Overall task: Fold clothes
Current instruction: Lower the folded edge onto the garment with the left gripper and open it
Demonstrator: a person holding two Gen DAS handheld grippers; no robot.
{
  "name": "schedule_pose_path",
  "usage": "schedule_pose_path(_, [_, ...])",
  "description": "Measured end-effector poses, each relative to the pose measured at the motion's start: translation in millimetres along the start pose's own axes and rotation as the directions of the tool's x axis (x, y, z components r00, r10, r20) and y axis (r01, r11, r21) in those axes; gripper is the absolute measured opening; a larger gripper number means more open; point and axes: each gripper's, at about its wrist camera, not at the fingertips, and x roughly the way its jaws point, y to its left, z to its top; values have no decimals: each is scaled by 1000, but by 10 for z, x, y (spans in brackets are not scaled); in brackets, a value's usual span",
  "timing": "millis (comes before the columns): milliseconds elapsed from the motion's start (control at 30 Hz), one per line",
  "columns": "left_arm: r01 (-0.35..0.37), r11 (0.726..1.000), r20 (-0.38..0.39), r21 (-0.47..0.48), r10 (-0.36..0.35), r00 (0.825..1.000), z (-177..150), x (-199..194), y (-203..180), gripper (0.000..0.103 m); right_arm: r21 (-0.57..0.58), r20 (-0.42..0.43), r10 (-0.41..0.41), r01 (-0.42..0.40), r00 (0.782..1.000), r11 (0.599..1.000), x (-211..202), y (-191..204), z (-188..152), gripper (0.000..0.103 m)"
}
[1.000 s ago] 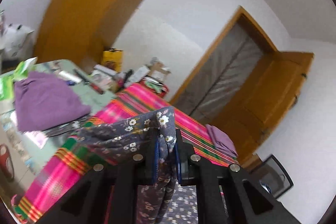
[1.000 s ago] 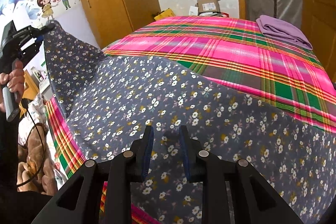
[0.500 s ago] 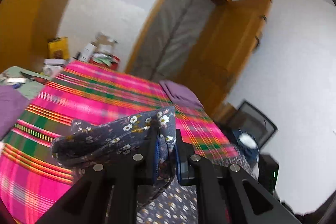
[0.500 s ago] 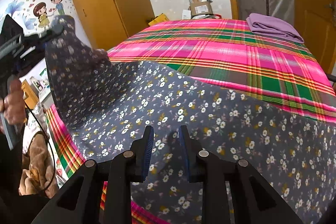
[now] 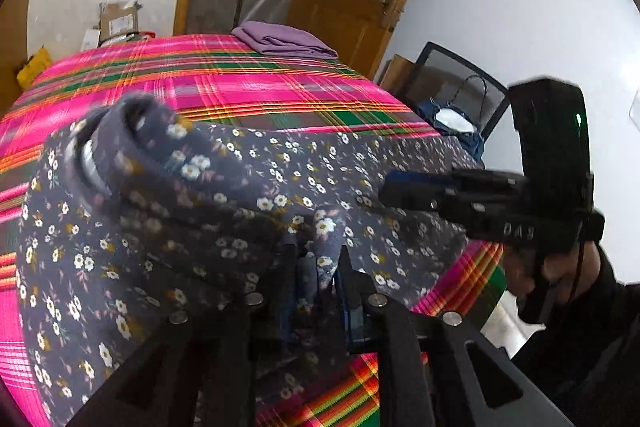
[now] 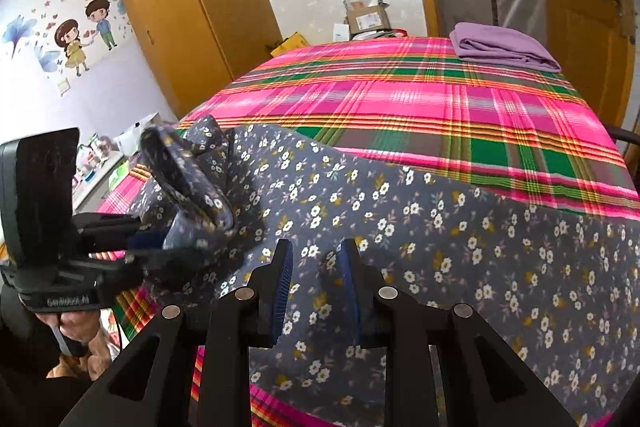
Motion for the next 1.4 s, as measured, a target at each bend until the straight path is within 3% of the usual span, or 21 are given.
schedule_pose_path(300, [-35,999,50,-16,36,998,-36,-316,-24,23,-39,22,49,-48,999,998,14,124,169,26])
schedule_pose_path(500, [-125,987,10,98,124,992,-138,-256,-198,30,-96,18,100,-98,995,991,91,316,280,25])
schedule_pose_path(667, [-57,992,49,113,52,997,-107,-357,-242,30,-104,15,104,-102,994,989,100,365,273,25])
schedule_pose_path(767, [-50,996,113,69,42,993,-95,-543,-129,30,-93,21,98,-95,995,991,77,338,270,25])
schedule_pose_path(867, [-99,995,181,-21,101,978,-73,-729,93,31,-91,27,104,-101,994,991,56,334,260,26])
schedule_pose_path(967, [-184,965,206,-187,222,953,-75,-855,456,34,-101,27,120,-117,992,988,46,355,246,26])
schedule_pose_path(1033, [-214,941,187,-263,267,945,-94,-868,649,34,-104,24,128,-125,991,987,45,359,232,26])
schedule_pose_path(1233, [-208,904,123,-374,271,955,-124,-718,1024,35,-84,19,130,-127,991,988,58,304,182,26])
schedule_pose_path(1400, [-170,913,126,-371,231,965,-10,-584,1086,34,-57,15,120,-119,993,991,59,224,137,26])
